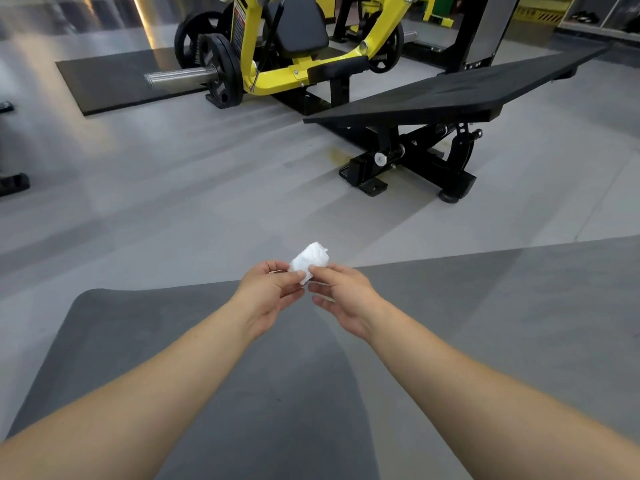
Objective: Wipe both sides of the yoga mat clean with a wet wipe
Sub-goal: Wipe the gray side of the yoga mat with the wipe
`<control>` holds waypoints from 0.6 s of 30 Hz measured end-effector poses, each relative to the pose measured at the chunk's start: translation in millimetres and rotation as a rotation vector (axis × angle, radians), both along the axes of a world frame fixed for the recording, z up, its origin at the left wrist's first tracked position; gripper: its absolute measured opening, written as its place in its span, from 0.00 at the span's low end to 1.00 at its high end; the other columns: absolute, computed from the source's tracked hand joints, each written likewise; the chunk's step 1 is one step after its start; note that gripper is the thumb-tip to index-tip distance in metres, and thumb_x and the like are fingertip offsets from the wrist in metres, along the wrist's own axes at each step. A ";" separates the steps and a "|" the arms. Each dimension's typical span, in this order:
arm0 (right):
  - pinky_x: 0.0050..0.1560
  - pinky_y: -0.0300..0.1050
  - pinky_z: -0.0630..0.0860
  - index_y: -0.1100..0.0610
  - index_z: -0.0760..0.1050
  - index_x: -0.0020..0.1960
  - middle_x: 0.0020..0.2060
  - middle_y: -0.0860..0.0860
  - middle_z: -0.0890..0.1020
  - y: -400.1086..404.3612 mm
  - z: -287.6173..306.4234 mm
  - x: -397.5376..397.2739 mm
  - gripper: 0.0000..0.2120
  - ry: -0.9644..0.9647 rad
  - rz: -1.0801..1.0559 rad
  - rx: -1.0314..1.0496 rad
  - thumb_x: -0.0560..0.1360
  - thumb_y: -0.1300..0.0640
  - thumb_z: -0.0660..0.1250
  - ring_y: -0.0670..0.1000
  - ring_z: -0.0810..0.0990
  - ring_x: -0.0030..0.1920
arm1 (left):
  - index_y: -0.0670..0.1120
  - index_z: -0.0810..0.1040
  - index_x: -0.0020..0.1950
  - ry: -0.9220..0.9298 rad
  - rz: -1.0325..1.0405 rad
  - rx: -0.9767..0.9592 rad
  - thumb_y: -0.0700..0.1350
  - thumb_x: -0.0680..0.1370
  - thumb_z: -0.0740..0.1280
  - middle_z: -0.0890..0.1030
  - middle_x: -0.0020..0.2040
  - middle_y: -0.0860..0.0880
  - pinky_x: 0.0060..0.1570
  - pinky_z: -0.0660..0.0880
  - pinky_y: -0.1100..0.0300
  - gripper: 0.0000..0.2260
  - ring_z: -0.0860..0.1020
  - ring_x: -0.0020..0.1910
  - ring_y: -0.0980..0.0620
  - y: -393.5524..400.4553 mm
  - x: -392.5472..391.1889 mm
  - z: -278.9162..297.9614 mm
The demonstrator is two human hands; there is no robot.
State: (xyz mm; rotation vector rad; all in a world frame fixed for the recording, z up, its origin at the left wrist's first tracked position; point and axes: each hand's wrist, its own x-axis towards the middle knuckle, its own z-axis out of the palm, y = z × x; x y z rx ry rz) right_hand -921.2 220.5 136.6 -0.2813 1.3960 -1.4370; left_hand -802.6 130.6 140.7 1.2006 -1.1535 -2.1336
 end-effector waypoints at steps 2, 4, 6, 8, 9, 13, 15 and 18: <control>0.58 0.47 0.75 0.57 0.77 0.53 0.47 0.52 0.84 -2.4 -5.6 4.8 0.05 -0.033 0.000 -0.012 0.78 0.58 0.67 0.50 0.81 0.48 | 0.43 0.72 0.53 0.013 0.017 0.006 0.31 0.76 0.71 0.80 0.52 0.40 0.54 0.80 0.50 0.13 0.82 0.45 0.45 4.4 -0.7 -3.3; 0.58 0.48 0.75 0.57 0.77 0.52 0.46 0.53 0.85 -6.3 -11.7 4.3 0.04 -0.032 -0.049 -0.032 0.77 0.59 0.67 0.50 0.82 0.47 | 0.43 0.71 0.56 -0.002 0.001 0.003 0.34 0.77 0.72 0.81 0.53 0.42 0.58 0.79 0.49 0.14 0.83 0.47 0.46 4.2 -0.6 -9.2; 0.55 0.47 0.77 0.57 0.77 0.50 0.45 0.54 0.84 -9.5 -19.6 2.2 0.02 0.062 -0.100 -0.009 0.77 0.60 0.67 0.51 0.82 0.45 | 0.44 0.71 0.57 -0.094 -0.039 -0.063 0.40 0.77 0.73 0.81 0.57 0.43 0.61 0.77 0.49 0.14 0.83 0.51 0.48 -1.5 0.7 -22.5; 0.47 0.47 0.77 0.57 0.77 0.47 0.41 0.53 0.83 -7.1 -37.2 -2.0 0.01 0.293 -0.132 0.087 0.76 0.61 0.68 0.51 0.79 0.40 | 0.47 0.72 0.60 -0.326 -0.095 -0.288 0.45 0.77 0.73 0.79 0.62 0.45 0.61 0.76 0.51 0.15 0.81 0.56 0.49 -8.8 7.7 -43.2; 0.45 0.48 0.77 0.57 0.78 0.45 0.40 0.53 0.83 -4.3 -48.5 -5.0 0.00 0.434 -0.122 0.157 0.74 0.60 0.68 0.51 0.79 0.38 | 0.46 0.72 0.64 -0.500 -0.163 -0.484 0.47 0.76 0.73 0.77 0.65 0.45 0.62 0.74 0.52 0.19 0.79 0.60 0.48 -12.9 15.1 -56.1; 0.47 0.49 0.78 0.57 0.80 0.46 0.42 0.53 0.84 12.0 -103.5 -15.6 0.06 0.823 0.083 0.489 0.74 0.54 0.67 0.55 0.81 0.45 | 0.44 0.55 0.80 -1.018 -0.765 -1.036 0.63 0.74 0.71 0.56 0.80 0.44 0.76 0.60 0.50 0.44 0.59 0.78 0.42 -24.0 49.9 -118.0; 0.47 0.49 0.77 0.57 0.80 0.48 0.43 0.54 0.84 15.5 -126.6 -15.2 0.11 0.904 0.115 0.577 0.77 0.50 0.64 0.57 0.81 0.47 | 0.47 0.47 0.82 -1.154 -0.935 -1.005 0.68 0.71 0.70 0.47 0.83 0.47 0.78 0.55 0.45 0.51 0.48 0.81 0.43 -30.9 58.4 -146.6; 0.48 0.49 0.75 0.57 0.79 0.50 0.46 0.55 0.84 8.7 -162.4 -12.0 0.15 1.034 0.166 0.617 0.80 0.47 0.60 0.59 0.79 0.51 | 0.50 0.41 0.82 -1.260 -1.018 -0.918 0.70 0.65 0.74 0.39 0.82 0.49 0.77 0.53 0.37 0.60 0.40 0.81 0.41 -51.8 57.6 -175.3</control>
